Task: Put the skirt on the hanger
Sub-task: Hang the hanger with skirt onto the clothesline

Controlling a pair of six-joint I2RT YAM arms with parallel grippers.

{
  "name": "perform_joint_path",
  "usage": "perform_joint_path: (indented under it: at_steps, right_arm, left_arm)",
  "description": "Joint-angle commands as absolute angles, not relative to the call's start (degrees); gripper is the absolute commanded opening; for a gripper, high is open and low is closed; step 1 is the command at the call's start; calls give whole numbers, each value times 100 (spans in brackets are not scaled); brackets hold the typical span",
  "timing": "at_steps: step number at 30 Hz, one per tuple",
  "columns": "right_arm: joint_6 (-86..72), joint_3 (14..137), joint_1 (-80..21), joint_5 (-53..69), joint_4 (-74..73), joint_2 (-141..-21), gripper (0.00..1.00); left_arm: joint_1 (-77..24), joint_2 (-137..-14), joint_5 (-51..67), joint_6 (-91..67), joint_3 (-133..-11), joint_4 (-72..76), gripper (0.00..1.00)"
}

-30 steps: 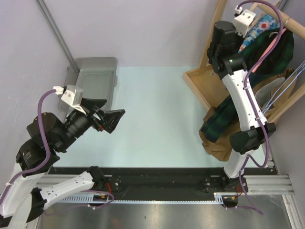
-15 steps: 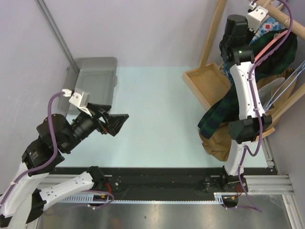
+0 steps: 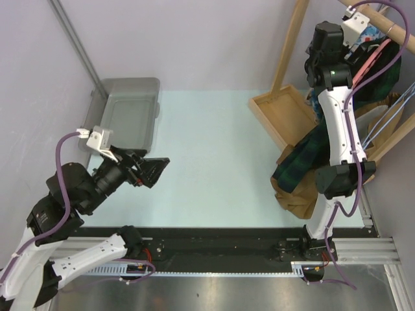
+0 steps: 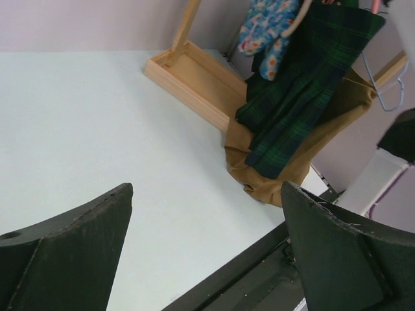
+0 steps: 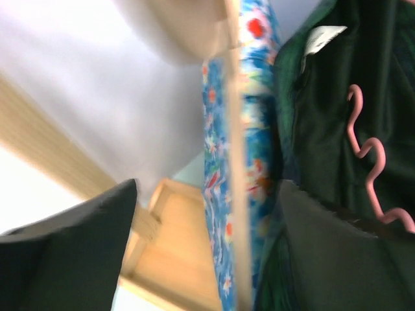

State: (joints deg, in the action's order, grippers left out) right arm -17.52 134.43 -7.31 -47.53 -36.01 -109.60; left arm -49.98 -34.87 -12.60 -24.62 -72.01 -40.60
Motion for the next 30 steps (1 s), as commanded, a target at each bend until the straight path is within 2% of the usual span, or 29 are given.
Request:
perform_joint_path:
  at_steps: [1,11,18,19,22,25,30]
  right_arm:
    - [-1557,13184,-1010,-4421,-3446,-10152,100]
    - [-1081,12649,-2178,-4306,-3928,-8887,100]
    - [-950,10558,-3803,-3604,-3560,-7323,100]
    - [-880,10329,-4284,-3482,-3533,-7182,100]
    - [-721,9477,-5513,-4023,-3481,-6830,100]
    - [-860,8527,-6281,-4105,-3418,-6566,100]
    - [-1537,7938,-6679,-3885,-4060,-6680,100]
  left_arm:
    - [-5010,-3691,-1784,-2733,-7154,-4297,100]
    - [-5001,-3613,-2267,-2909,-6592,-4245,99]
    - [-5010,-3498,-2382,-2865,-6293,-4192,100]
    - [-5010,-3515,-2373,-2857,-6267,-4192,99]
    - [-5010,-3612,-2338,-2813,-6179,-4157,100]
    - [-5010,-3744,-2329,-2804,-6126,-4140,100]
    - [-5010,-3893,-1918,-2786,-5960,-3912,100]
